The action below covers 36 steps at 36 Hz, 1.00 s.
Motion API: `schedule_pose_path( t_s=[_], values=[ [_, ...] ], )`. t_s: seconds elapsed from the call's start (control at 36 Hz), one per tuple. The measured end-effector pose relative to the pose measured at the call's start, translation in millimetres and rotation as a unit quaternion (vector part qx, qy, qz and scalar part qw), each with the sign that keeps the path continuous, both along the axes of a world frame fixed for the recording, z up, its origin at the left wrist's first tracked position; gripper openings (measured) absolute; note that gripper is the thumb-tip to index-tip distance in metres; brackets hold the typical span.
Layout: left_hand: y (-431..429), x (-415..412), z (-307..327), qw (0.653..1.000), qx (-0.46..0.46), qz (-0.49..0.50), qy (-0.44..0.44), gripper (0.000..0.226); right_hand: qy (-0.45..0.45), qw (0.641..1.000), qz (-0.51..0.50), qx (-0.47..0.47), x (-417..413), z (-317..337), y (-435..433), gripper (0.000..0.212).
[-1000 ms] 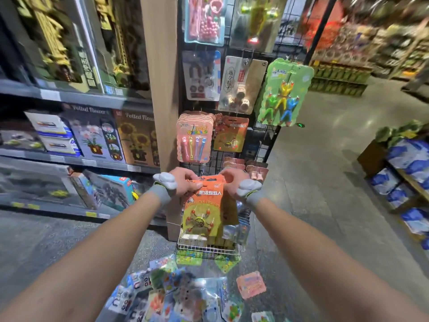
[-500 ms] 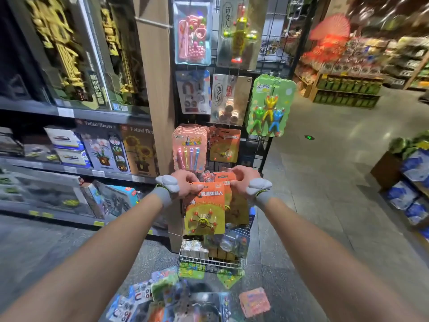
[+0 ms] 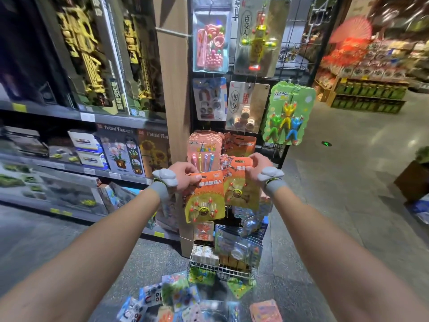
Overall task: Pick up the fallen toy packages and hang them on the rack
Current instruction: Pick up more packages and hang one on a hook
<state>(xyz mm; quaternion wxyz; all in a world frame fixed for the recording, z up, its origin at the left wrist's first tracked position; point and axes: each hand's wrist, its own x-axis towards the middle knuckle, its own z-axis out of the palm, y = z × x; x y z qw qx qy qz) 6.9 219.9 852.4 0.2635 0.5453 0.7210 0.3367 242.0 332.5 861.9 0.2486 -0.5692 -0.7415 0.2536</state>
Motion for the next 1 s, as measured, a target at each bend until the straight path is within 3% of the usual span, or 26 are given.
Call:
schedule_pose_path(
  t_s=[0.19, 0.47, 1.0],
  values=[
    [4.1, -7.5, 1.2, 0.999, 0.001, 0.013, 0.042, 0.013, -0.008, 1.000, -0.020, 0.012, -9.7, 11.4, 18.7, 0.030],
    [5.4, -15.9, -0.5, 0.999, -0.014, 0.027, 0.037, 0.011, -0.041, 0.998, -0.041, -0.001, -19.5, 15.6, 53.4, 0.039],
    [7.8, -22.6, -4.8, 0.999, -0.033, 0.030, 0.028, 0.009, -0.022, 0.997, -0.054, -0.044, -35.8, 4.5, 86.0, 0.043]
  ],
)
